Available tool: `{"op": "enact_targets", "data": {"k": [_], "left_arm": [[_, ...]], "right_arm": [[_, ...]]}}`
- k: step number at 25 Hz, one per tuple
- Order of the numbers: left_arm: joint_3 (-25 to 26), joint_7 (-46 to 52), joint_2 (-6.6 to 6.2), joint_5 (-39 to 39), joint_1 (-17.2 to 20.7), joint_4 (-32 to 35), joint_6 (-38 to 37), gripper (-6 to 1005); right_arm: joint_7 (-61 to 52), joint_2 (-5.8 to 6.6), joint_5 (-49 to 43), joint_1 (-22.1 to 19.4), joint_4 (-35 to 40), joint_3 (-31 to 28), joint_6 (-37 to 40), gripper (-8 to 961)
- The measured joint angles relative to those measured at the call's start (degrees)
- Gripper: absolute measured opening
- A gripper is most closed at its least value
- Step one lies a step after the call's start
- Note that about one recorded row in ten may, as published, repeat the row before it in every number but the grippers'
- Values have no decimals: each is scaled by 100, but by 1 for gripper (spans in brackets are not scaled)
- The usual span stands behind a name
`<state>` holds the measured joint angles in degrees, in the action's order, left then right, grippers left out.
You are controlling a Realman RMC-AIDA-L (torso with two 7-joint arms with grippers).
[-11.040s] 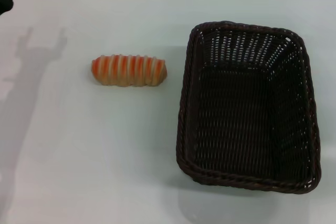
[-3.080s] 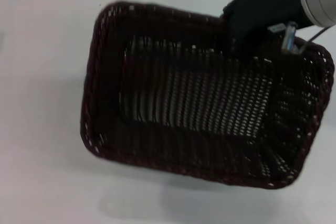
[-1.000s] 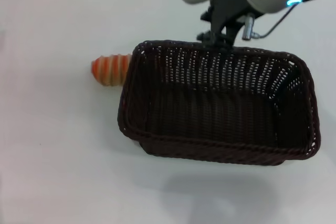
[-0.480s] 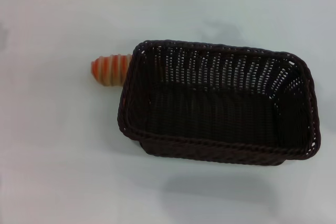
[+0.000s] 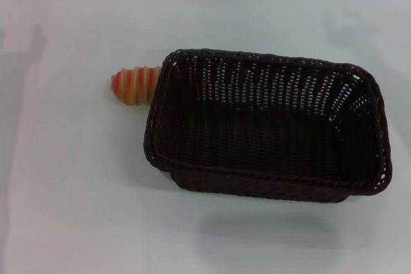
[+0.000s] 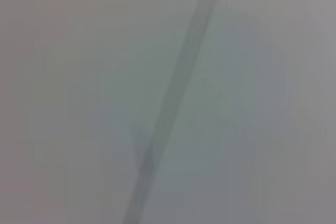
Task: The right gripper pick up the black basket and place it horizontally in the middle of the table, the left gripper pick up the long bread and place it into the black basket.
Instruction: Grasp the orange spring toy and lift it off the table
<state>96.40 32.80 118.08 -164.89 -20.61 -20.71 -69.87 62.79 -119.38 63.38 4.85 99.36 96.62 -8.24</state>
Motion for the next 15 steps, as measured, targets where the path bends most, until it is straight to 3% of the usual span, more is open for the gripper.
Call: {"op": "enact_targets", "data": {"k": [4, 10, 15], "left_arm": [[-379, 98, 2, -1, 22, 2, -9, 860], [-798, 270, -11, -1, 60, -10, -26, 860], [-1104, 290, -29, -19, 190, -165, -43, 860]], "right_arm": [[189, 3, 55, -210, -706, 920, 2466, 325], [88, 12, -15, -99, -1801, 2121, 5697, 326], [-1062, 14, -291, 123, -3167, 2661, 7902, 326]]}}
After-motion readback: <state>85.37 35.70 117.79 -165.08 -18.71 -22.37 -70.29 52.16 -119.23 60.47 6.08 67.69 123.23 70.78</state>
